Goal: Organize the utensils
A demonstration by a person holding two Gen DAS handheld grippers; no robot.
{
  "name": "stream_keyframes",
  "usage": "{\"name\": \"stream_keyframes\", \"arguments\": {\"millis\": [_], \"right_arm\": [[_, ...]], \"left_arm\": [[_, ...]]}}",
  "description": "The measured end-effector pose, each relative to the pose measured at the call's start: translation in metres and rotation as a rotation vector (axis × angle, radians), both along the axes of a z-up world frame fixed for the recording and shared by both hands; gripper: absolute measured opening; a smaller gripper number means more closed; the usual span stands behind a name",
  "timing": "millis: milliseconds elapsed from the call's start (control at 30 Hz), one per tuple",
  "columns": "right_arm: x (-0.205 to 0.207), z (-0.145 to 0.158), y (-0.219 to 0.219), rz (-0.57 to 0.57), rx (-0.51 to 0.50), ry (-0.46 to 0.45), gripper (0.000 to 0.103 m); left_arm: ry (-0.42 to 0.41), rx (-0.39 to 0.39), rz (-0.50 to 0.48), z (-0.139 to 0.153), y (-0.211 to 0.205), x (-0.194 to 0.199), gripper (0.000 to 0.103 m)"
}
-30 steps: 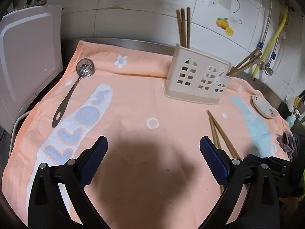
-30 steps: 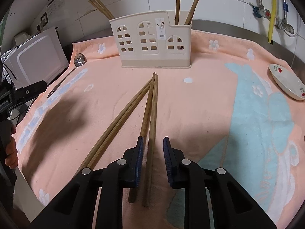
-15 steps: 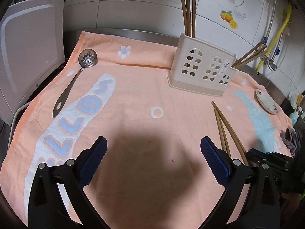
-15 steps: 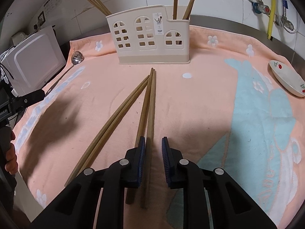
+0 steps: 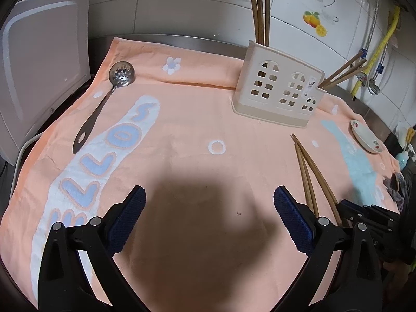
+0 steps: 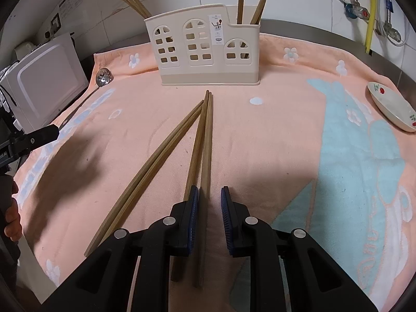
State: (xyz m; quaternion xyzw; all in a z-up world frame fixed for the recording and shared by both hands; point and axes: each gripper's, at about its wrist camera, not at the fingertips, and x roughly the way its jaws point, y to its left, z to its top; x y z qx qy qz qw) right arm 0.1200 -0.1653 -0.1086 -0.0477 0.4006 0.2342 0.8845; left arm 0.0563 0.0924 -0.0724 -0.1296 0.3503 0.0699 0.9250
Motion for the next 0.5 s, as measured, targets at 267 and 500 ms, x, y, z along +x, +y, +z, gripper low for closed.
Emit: {"name": "stream_keyframes", "arguments": {"millis": [267,500], "right_arm": [[-0.0035,-0.0017,0.0071,0.006,-0.073,-0.051,0.014],[-0.0004,-0.0018,-0.0028,-0.023,-0.035,-0.036,0.007]], "left_arm": [[0.012,-0.004,0.014,-0.004,0.0038,-0.0019,0.098],[0.018,-0.006,0.0,-0.0064,-0.0003,-0.0035,0.098]]}}
